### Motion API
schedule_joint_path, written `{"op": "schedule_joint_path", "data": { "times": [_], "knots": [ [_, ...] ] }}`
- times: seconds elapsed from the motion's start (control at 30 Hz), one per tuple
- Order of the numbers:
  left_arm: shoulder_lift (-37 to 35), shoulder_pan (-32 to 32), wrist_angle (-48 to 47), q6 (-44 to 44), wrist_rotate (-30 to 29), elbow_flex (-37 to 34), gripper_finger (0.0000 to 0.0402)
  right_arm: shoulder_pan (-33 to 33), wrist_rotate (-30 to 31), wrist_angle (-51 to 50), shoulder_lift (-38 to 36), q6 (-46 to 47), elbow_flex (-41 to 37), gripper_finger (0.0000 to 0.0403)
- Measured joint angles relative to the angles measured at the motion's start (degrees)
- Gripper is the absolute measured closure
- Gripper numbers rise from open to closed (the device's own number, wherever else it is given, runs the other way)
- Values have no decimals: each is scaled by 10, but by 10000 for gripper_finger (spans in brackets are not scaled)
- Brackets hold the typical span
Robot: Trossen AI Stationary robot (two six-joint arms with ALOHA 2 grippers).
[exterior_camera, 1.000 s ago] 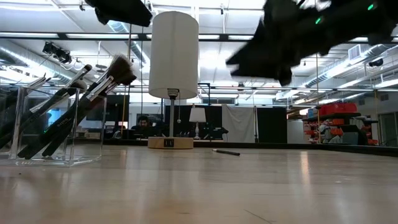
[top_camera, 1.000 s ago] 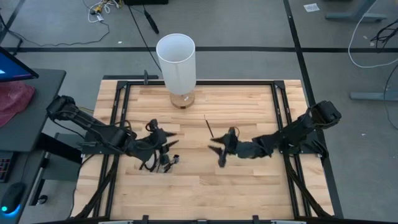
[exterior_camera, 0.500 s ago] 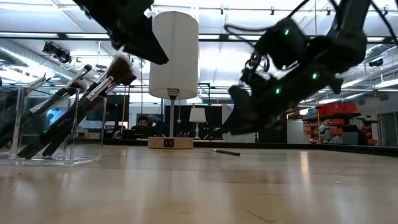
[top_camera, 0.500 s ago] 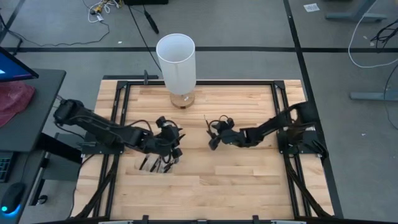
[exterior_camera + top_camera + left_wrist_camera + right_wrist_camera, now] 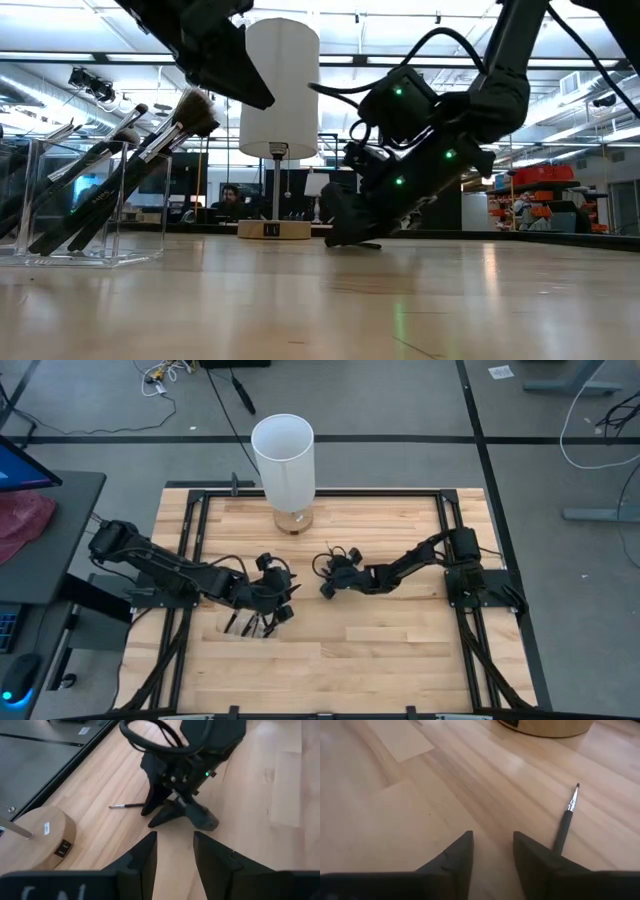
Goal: Put items in baskets/containers
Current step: Put the eyeshadow brush in the transparent organizer
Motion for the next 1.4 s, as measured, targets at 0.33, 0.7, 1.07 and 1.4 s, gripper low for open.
{"op": "schedule_joint_path", "data": {
  "times": [0.33, 0.7, 1.07, 1.4],
  "knots": [
    [0, 0, -4, -6, -2, 0, 271, 26, -24, -30, -69, -24, -8, 266],
    [-1, 3, 96, -7, -2, -68, 271, 4, 73, -103, -96, 54, -6, 168],
    [-1, 10, 262, -7, -2, -160, 271, -37, 22, -85, -18, 64, -1, 253],
    [-39, 9, 282, 4, -2, -158, 271, -28, 9, -11, -10, 59, -36, 392]
  ]
}}
